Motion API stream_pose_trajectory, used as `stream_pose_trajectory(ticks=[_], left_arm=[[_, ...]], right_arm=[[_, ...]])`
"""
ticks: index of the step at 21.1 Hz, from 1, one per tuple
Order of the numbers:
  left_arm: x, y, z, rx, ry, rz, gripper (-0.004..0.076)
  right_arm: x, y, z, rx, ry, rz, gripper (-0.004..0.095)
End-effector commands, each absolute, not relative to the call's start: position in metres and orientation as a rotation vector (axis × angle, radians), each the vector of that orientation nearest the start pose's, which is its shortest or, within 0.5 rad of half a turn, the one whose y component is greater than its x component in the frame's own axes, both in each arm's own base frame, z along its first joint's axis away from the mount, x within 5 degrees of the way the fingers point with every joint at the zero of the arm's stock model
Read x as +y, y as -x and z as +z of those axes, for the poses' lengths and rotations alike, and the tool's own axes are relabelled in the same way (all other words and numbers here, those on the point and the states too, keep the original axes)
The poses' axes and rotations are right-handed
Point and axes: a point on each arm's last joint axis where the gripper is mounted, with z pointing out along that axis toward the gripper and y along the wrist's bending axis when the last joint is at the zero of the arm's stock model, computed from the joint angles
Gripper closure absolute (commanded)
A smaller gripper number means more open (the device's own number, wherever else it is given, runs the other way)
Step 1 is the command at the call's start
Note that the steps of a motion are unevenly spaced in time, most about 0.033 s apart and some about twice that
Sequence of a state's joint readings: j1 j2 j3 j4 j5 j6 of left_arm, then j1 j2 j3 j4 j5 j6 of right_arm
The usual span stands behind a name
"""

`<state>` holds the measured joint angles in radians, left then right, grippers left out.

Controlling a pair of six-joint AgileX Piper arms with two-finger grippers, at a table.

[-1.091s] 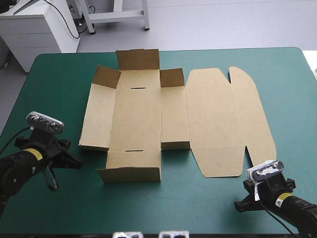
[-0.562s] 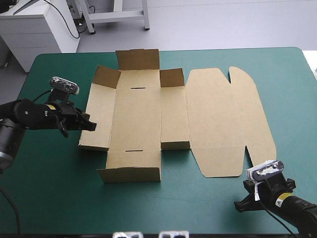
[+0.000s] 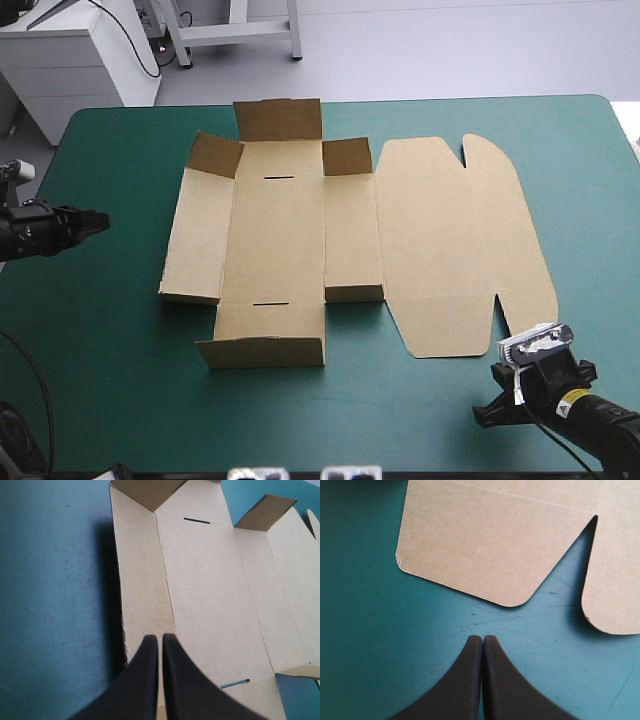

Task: Fold the box

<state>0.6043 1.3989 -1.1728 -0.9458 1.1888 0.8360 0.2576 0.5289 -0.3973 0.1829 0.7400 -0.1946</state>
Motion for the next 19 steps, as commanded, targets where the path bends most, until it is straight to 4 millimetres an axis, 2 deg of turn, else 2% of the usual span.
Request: stream_pose_trajectory(ticks=[1, 2, 4, 5, 6, 7, 10, 14, 19], left_arm=[[0.097, -0.264, 0.349, 2.246, 0.025, -0.697, 0.0643], [0.097, -0.266, 0.344, 2.259, 0.025, -0.732, 0.0603], [0.099, -0.273, 0.327, 2.312, 0.022, -0.852, 0.0435], [0.099, -0.280, 0.317, 2.333, 0.052, -0.899, 0.0290], [0.093, -0.289, 0.307, 2.358, 0.049, -0.942, 0.0193], [0.088, -0.295, 0.301, 2.376, 0.036, -0.953, 0.0160], [0.067, -0.319, 0.269, 2.454, -0.016, -1.034, 0.0141], [0.062, -0.335, 0.234, 2.525, 0.016, -1.120, 0.0141], [0.058, -0.337, 0.219, 2.554, 0.019, -1.241, 0.0143]], right_arm=[[0.035, -0.090, 0.256, 2.243, 0.419, 0.247, 0.0928], [0.035, -0.090, 0.256, 2.243, 0.419, 0.247, 0.0928], [0.036, -0.090, 0.257, 2.243, 0.416, 0.251, 0.0928], [0.036, -0.090, 0.257, 2.243, 0.416, 0.251, 0.0928], [0.036, -0.090, 0.257, 2.243, 0.416, 0.251, 0.0928], [0.036, -0.090, 0.257, 2.243, 0.416, 0.251, 0.0928], [0.036, -0.090, 0.257, 2.243, 0.416, 0.251, 0.0928], [0.036, -0.090, 0.257, 2.243, 0.416, 0.251, 0.0928], [0.036, -0.090, 0.257, 2.244, 0.415, 0.252, 0.0928]])
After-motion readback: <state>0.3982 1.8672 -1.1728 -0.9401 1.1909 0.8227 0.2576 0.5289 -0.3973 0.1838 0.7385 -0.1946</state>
